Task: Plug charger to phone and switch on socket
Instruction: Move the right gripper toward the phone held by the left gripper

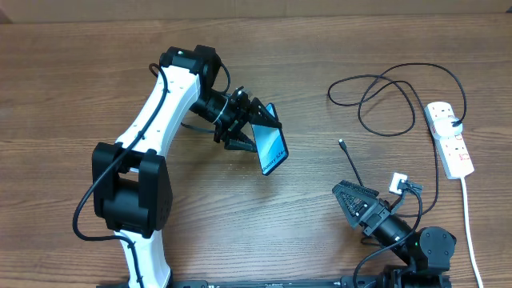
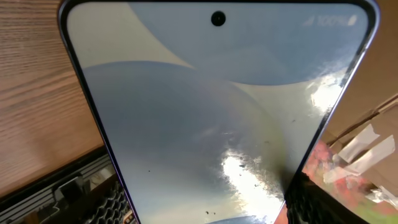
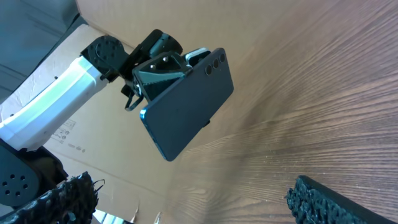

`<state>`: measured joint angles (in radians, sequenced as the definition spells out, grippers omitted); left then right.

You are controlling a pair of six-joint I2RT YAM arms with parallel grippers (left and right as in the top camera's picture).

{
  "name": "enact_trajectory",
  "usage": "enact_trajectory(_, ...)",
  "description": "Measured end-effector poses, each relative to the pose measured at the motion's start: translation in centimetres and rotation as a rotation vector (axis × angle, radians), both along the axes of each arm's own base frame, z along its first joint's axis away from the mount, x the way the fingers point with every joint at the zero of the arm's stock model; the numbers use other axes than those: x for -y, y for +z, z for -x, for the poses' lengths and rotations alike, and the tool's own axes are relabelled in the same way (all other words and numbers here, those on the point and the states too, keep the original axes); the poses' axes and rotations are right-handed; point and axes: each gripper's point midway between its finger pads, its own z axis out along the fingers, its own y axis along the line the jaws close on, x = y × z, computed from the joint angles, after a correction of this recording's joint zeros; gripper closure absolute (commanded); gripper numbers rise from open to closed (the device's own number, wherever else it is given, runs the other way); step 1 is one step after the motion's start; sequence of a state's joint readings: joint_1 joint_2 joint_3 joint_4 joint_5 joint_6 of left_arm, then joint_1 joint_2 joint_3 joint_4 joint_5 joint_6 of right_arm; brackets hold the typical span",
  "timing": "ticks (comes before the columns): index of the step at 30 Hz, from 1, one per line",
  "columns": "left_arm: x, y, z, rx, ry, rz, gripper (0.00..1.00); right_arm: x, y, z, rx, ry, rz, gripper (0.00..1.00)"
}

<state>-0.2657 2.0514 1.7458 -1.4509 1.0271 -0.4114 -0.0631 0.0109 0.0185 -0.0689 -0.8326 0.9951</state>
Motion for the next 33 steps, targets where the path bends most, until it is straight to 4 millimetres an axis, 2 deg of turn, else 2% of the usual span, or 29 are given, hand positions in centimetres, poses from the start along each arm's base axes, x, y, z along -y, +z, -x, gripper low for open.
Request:
enact_trajectory(18,0.1,0.2,-0.1,0.002,0.002,0.012,0.53,0.0,0.0,0.0,0.016,0.002,0.018,0.0)
enact_trajectory(29,-0.4,-1.3,-1.5,0.104,-0.01,-0.053,0.51,0.0,-0.1,0.0,0.128,0.003,0.13,0.0)
enact_trajectory(33,-0.7,-1.8,-1.6,0.116,-0.014,-0.088,0.51,0.0,-0.9,-0.3,0.103,0.002,0.149,0.0)
